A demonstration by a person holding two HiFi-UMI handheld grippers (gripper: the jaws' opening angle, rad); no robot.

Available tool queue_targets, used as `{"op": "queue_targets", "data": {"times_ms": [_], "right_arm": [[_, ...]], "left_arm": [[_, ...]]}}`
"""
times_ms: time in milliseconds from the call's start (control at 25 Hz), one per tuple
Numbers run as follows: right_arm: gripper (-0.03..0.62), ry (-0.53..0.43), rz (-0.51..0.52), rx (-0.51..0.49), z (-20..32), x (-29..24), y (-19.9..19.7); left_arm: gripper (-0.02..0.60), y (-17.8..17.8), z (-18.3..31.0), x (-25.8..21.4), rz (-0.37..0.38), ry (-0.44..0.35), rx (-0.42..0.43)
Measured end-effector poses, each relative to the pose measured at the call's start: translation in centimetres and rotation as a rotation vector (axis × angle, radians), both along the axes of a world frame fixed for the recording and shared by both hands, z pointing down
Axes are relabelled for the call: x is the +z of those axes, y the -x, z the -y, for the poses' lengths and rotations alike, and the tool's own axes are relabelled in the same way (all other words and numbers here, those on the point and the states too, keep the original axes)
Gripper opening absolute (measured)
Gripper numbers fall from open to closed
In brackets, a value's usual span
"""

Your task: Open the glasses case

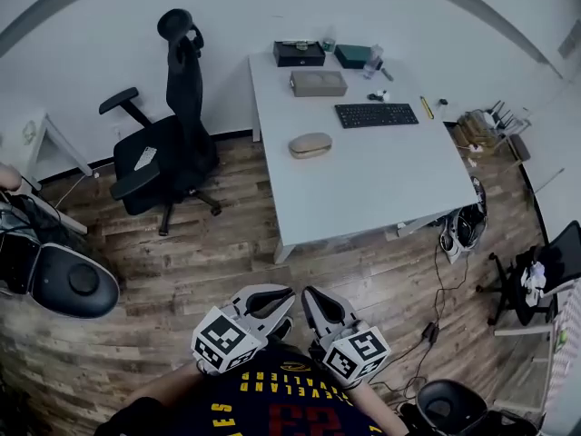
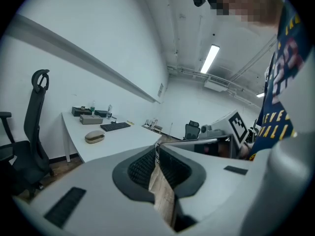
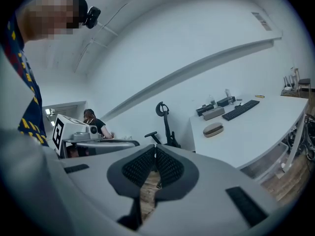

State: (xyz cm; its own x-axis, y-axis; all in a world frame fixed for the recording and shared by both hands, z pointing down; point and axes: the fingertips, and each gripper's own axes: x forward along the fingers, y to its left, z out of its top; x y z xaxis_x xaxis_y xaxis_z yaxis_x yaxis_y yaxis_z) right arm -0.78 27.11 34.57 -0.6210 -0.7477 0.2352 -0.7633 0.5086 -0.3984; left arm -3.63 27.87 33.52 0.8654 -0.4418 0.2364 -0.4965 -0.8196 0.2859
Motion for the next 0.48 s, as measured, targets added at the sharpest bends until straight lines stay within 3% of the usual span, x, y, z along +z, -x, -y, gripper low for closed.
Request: {"op": "queue_targets", "data": {"times_ms": [480], "right_arm": [[0.021,0.004,0.094,-0.059,4.1,-0.1,-4.7]], "left_arm": [[0.035,-3.8,3.1,-0.4,0.047,-0.009,-0.109]]}}
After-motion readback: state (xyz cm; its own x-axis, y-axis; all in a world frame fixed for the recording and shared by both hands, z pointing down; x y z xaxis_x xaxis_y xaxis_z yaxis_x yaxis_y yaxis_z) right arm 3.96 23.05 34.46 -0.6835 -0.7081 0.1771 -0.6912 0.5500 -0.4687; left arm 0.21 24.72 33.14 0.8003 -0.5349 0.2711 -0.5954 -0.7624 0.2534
